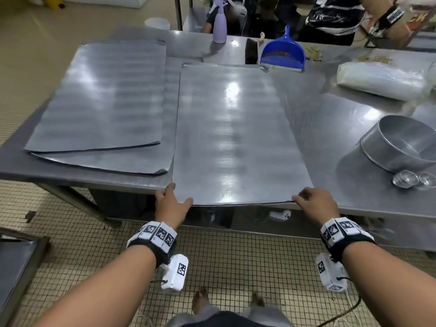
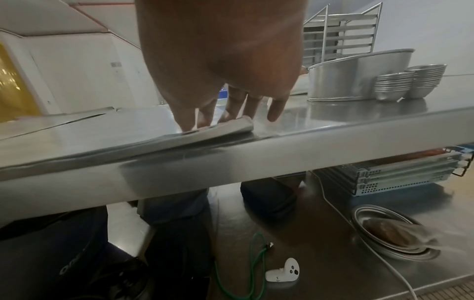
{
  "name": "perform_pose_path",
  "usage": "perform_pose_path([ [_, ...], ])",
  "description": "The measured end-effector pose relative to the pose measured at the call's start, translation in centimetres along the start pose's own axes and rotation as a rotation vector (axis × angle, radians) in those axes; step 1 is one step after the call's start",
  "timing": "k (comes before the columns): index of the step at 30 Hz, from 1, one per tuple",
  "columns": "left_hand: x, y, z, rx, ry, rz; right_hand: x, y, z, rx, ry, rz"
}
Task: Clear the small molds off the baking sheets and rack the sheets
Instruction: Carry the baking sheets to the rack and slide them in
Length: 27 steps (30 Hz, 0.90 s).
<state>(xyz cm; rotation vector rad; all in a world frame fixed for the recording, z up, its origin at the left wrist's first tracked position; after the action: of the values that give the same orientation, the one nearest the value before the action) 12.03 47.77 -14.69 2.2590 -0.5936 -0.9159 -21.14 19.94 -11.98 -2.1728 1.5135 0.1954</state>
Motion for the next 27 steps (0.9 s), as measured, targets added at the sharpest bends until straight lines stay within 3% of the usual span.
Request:
perform_pose_path([
  [5, -0.7, -0.7, 0.1, -0.165, -0.101, 0.030, -1.3, 1.1, -0.3, -0.014, -0.008, 0.052],
  [10, -3.0, 0.7, 1.4, -0.101, -0.256, 0.111, -1.5, 3.7, -0.1, 0.083, -0.109, 0.045],
  [16, -7.6, 4.0, 4.2, -0.110, -0.294, 0.196, -2.3, 6.7, -0.1, 0.040, -0.170, 0.044],
  [21, -8.4, 1.1, 6.0, 0.007, -0.362, 0.090, -3.2, 9.5, -0.5, -0.005, -0.227, 0.061],
  [27, -10.8, -0.6, 7.4, 0.184, -0.421, -0.078, -4.2, 13.0, 0.2, 0.005, -0.437, 0.112],
])
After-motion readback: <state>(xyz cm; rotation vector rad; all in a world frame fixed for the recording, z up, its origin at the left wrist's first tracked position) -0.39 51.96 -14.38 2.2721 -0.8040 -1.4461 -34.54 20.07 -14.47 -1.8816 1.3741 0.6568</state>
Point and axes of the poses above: each hand's wrist, its own x-axis towards the middle knuckle, its own z-axis out of the palm, y = z × x, the point moved 7 cm from there along x, towards the middle knuckle, and after that the axes turned 11 degrees about -y, right-handed, at the moved point
